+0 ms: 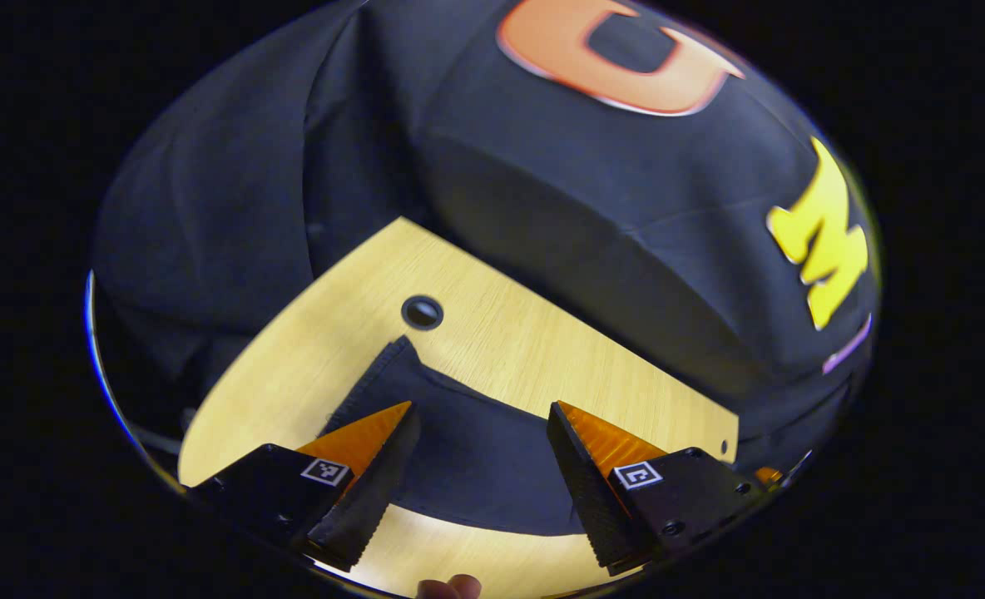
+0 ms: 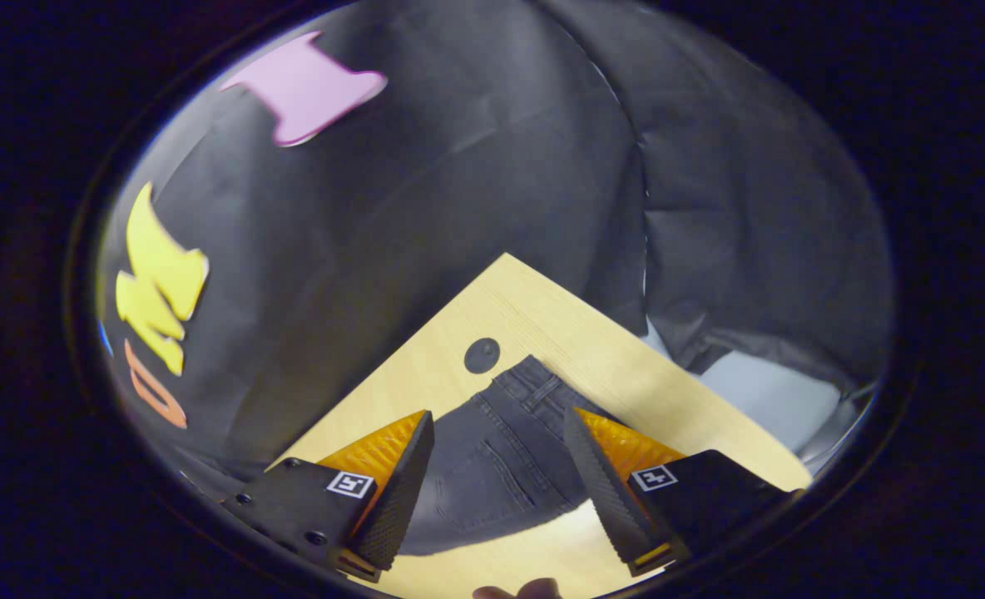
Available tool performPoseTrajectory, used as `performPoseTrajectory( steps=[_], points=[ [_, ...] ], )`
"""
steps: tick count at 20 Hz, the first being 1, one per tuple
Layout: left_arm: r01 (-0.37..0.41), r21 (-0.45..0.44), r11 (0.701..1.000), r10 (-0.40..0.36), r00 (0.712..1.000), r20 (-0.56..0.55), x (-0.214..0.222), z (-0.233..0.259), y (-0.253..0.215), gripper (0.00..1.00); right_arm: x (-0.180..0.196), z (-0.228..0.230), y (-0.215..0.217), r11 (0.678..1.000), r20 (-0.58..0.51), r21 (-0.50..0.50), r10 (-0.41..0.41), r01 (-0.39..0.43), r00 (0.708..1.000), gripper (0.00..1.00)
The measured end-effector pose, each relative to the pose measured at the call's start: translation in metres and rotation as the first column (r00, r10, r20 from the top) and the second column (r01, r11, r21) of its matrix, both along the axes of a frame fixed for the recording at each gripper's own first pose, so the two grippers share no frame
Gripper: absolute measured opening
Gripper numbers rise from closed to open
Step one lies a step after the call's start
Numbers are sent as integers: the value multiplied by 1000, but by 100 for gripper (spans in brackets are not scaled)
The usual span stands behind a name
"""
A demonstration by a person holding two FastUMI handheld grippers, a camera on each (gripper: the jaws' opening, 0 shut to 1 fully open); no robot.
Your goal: Grasp the waist and the cuffs of the jeans and fold them to make the two legs overlap; first hold the waist and fold one-third of the jeans toward the cuffs, then hold the cuffs and fold the remaining one-third in the same direction to finish folding.
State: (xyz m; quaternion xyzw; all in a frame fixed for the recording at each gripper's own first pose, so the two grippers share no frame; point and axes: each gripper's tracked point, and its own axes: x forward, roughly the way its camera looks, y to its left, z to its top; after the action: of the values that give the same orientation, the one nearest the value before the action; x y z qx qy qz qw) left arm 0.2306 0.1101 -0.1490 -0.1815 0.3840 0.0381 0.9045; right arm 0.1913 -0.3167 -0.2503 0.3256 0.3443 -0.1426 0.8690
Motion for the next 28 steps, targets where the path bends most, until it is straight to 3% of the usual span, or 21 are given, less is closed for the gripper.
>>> performPoseTrajectory(
  steps=[2, 5, 6, 7, 10, 12, 13, 16, 20, 28],
  points=[
    [38, 55, 998, -43, 994, 105, -16, 36, -16, 99, -27, 23, 13, 995, 41, -90, 51, -47, 998, 96],
    [29, 116, 993, -53, 976, 213, -47, 71, -29, 99, -72, 50, 27, 970, 80, -230, 101, -80, 992, 96],
    [28, 138, 990, -61, 969, 240, -59, 77, -34, 99, -90, 54, 33, 961, 86, -262, 115, -89, 990, 88],
    [33, 163, 986, -76, 963, 260, -70, 83, -41, 99, -105, 59, 37, 949, 94, -302, 125, -91, 988, 96],
    [73, 146, 987, -113, 951, 287, -107, 89, -74, 99, -140, 75, 43, 898, 111, -430, 154, -92, 982, 98],
    [77, 130, 989, -115, 942, 315, -127, 97, -96, 99, -152, 82, 52, 886, 132, -454, 170, -92, 977, 92],
    [74, 140, 987, -117, 935, 334, -133, 101, -103, 99, -157, 84, 53, 885, 142, -457, 168, -86, 975, 98],
    [86, 176, 981, -147, 919, 366, -143, 105, -126, 99, -159, 74, 54, 898, 150, -433, 155, -76, 976, 98],
    [109, 213, 971, -180, 918, 353, -149, 105, -144, 99, -150, 44, 49, 925, 139, -375, 127, -67, 982, 98],
    [39, 210, 977, -101, 950, 294, -165, 93, -144, 99, -73, -43, -14, 932, 75, -357, 90, -58, 993, 98]
  ],
)
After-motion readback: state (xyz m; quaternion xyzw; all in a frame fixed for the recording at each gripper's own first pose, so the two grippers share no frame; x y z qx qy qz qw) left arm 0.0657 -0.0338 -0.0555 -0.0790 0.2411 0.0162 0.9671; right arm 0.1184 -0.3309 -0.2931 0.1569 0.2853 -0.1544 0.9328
